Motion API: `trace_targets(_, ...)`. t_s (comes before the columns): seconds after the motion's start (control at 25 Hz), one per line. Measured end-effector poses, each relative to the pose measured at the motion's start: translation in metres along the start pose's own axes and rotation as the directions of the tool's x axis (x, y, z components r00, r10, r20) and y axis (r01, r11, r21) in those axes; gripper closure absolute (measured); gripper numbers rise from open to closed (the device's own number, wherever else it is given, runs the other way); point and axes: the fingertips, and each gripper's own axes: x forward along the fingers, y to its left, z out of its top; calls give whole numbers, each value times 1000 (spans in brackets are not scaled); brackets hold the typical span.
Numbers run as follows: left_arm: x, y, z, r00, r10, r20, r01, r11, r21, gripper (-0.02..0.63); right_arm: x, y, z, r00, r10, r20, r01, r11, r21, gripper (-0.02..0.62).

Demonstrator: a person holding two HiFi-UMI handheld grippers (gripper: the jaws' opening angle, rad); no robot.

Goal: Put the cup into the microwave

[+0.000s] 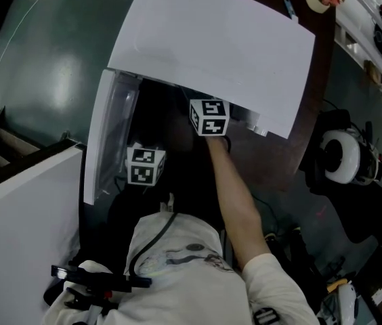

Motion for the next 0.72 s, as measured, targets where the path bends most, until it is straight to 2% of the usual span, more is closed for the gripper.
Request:
trace_targets(0.28,-8,-10,12,999,-20,29,20,1000,11,606,-46,30,-17,1000,21,-20,-21,1000,-10,187)
trace_targets(0.36,-12,-14,18,999,-26,47,25,999,22,606,-63,37,-19,1000,18,-17,-18,1000,-20,209)
trace_targets(0.6,-28,-22,35,992,-39,120,35,999,42,606,-112,43,-21,1000,-20,-1,20,998,-52,335)
trace_targets(0.72,-38,-28,48,984,-49,172,39,997,62,606,-135,40,-12,998,-55,37,57,997,-59,405)
